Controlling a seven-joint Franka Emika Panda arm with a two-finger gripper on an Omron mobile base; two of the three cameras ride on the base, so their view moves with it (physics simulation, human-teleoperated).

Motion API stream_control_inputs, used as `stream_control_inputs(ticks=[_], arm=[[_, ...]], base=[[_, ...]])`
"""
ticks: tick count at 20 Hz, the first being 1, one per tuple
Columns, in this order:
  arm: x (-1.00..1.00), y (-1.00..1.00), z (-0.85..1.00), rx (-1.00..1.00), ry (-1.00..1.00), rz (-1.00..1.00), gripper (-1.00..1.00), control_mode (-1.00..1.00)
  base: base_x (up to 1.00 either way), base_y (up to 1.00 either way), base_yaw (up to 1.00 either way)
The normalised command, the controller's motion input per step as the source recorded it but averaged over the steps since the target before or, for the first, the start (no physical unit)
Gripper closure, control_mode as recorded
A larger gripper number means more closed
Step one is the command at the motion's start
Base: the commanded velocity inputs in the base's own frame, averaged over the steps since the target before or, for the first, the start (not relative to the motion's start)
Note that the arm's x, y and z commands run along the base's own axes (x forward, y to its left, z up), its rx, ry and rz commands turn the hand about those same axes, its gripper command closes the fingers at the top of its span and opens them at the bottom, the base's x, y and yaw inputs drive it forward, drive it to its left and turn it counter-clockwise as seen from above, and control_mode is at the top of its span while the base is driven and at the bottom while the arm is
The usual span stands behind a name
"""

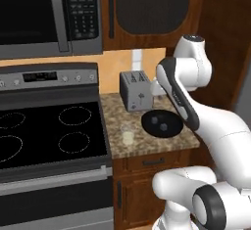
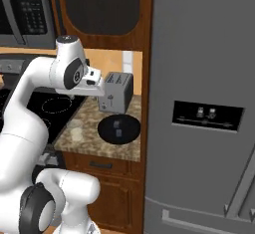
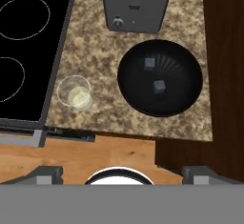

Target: Grab a lemon wedge from the fridge and one ice cube from the ice bowl, and put them in the glass of lemonade.

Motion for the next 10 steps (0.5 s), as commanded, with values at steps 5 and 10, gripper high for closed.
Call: stream_control_inputs(ticks=[5,10], arm=[[0.00,0.00,0.00,0.00,0.00,0.00,-1.00,1.00],[0.00,0.00,0.00,0.00,0.00,0.00,-1.00,1.00]], base=[[0.44,0.34,-0.12],[0.59,0.24,-0.19]])
